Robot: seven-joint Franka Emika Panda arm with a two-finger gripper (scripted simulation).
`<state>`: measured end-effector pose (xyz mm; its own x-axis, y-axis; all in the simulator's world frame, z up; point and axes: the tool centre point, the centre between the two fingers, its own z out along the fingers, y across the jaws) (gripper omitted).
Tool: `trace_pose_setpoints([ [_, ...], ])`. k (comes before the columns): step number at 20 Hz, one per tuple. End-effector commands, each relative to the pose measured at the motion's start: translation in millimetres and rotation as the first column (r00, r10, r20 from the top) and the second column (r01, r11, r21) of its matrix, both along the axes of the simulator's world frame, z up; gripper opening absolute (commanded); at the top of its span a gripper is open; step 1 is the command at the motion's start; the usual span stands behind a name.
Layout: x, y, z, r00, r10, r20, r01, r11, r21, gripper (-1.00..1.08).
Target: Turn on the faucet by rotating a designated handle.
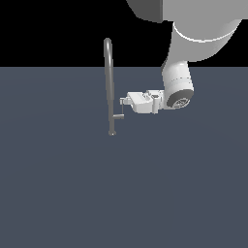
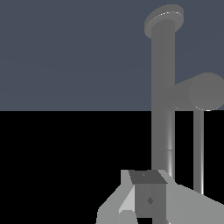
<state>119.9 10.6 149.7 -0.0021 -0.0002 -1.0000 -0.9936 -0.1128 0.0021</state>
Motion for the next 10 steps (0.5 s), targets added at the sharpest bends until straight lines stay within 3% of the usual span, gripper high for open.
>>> trace_pose_setpoints([
  [1, -4.0, -0.5, 1.6, 1.0, 0.0, 0.0, 0.0, 1.0, 0.0, -1.0],
  [10, -19.9, -2.0, 7.3, 1.0, 0.0, 0.0, 0.0, 1.0, 0.0, -1.0],
])
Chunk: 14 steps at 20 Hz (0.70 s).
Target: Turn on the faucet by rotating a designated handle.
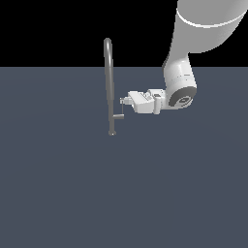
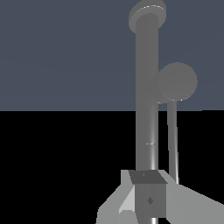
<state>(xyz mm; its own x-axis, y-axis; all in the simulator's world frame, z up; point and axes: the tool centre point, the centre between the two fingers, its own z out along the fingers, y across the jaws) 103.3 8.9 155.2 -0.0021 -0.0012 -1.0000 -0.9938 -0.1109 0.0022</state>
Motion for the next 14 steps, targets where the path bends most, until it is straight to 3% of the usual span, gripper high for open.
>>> trace_pose_setpoints([
  [1, -5.3, -0.5, 2.5, 1.0, 0.002, 0.0, -0.002, 1.0, 0.001, -1.0],
  [14, -28.4, -3.4, -0.4, 1.0, 0.0, 0.001, 0.0, 1.0, 0.0, -1.0],
])
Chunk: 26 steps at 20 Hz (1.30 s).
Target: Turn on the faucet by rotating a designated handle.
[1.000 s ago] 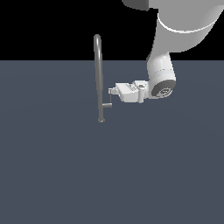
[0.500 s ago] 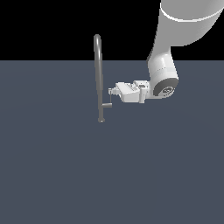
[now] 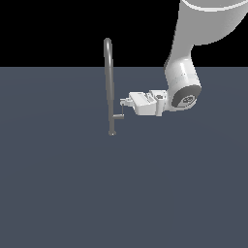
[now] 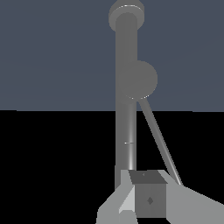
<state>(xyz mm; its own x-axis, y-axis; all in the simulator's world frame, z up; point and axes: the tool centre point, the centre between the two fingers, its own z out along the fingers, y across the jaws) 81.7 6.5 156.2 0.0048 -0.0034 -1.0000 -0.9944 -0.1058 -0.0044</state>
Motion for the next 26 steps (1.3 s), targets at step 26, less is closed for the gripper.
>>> trace_pose_setpoints([
  [26, -48.4, -5.2, -28.4, 1.0, 0.01, 0.027, -0.011, 1.0, 0.006, -1.0],
])
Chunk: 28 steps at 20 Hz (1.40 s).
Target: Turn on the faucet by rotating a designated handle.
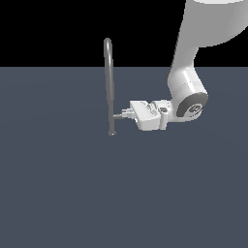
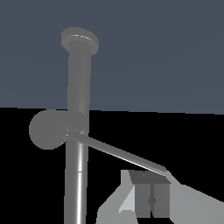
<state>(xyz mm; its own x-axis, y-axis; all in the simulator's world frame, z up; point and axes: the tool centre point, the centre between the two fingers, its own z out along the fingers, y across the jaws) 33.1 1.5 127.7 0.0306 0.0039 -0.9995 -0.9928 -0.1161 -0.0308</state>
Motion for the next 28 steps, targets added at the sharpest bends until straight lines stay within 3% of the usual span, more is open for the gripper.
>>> trace_pose_setpoints([
  [1, -0.7, -0.3, -6.6, 1.0, 0.0, -0.003, 0.0, 1.0, -0.001, -1.0],
  [9, -8.5, -1.5, -57.3, 0.999, -0.004, -0.032, 0.004, 1.0, -0.004, -1.0],
  [10, -8.5, -1.5, -57.3, 0.999, -0.004, -0.032, 0.004, 1.0, -0.004, -1.0],
  [11, 1.6, 0.0, -30.4, 1.0, 0.003, 0.008, -0.003, 1.0, 0.003, -1.0],
  [24, 9.3, 0.5, -81.4, 1.0, -0.003, -0.029, 0.003, 1.0, -0.004, -1.0],
  [25, 9.3, 0.5, -81.4, 1.0, -0.003, -0.029, 0.003, 1.0, -0.004, -1.0],
  [26, 19.1, 1.8, -49.4, 1.0, 0.01, 0.018, -0.01, 1.0, 0.009, -1.0],
  [28, 21.4, 2.1, -55.1, 1.0, 0.008, 0.013, -0.008, 1.0, 0.007, -1.0],
])
